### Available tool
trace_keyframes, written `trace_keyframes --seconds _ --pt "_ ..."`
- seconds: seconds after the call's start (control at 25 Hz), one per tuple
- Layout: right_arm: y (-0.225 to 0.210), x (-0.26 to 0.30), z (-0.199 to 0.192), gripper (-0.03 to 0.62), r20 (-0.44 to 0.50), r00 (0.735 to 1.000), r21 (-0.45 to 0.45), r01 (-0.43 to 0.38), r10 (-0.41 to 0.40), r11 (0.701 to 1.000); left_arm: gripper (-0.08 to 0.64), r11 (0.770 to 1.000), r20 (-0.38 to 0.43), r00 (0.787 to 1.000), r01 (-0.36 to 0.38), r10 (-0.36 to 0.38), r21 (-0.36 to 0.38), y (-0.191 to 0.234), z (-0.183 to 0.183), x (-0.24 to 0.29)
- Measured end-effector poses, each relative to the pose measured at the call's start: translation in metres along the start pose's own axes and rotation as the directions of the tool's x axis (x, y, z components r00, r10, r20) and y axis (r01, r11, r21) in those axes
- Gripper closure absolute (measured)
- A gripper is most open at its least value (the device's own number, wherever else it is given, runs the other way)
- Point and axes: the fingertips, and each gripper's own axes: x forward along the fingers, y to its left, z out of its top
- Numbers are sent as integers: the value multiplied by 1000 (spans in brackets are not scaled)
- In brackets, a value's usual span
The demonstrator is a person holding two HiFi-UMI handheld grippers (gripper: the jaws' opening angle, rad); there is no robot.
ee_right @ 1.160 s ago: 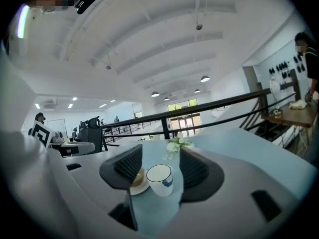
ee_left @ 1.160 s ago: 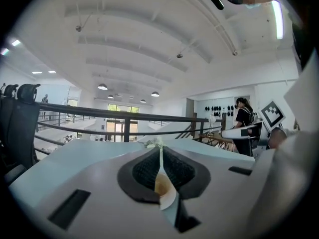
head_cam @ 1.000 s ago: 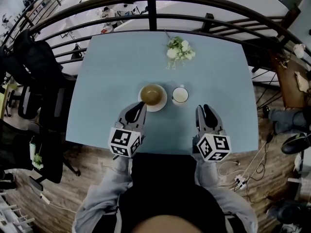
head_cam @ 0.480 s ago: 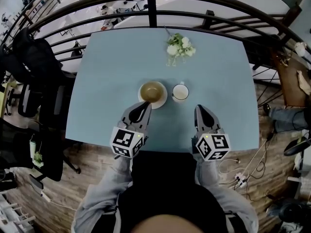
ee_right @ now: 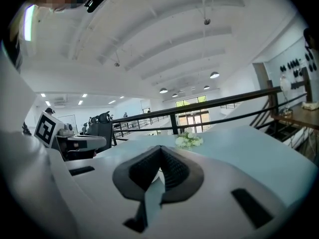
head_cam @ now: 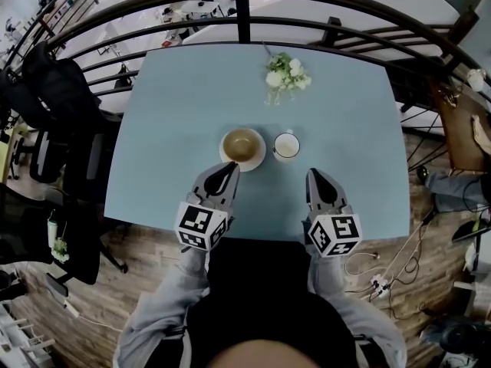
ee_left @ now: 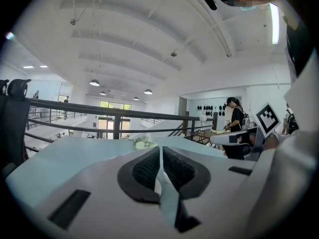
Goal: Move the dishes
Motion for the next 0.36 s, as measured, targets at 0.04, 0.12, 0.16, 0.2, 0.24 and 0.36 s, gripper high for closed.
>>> trace_keyframes --seconds 0.04,0.12,0.16,0.2,0.24,0.36 --pt "0 0 0 586 1 1000 2 -2 2 1000 529 1000 0 1000 -2 2 0 0 0 0" --pt "0 -2 -1 586 2 1000 9 -5 5 1000 529 1000 -3 1000 -5 5 1 0 -1 -1" --pt "0 -2 -1 586 2 1000 13 -7 7 1000 529 1000 -5 1000 -8 8 1 -1 -2 -1" --pt "0 -3 -2 586 1 1000 17 -8 8 1000 529 1000 -6 1000 -10 10 2 -1 -2 -2" --pt "0 -3 -3 586 1 1000 20 -10 10 1000 529 1000 -6 1000 -13 13 2 0 -3 -2" --pt "2 -4 -5 586 2 1000 25 -15 15 1000 529 1000 -6 1000 -18 18 2 1 -4 -5"
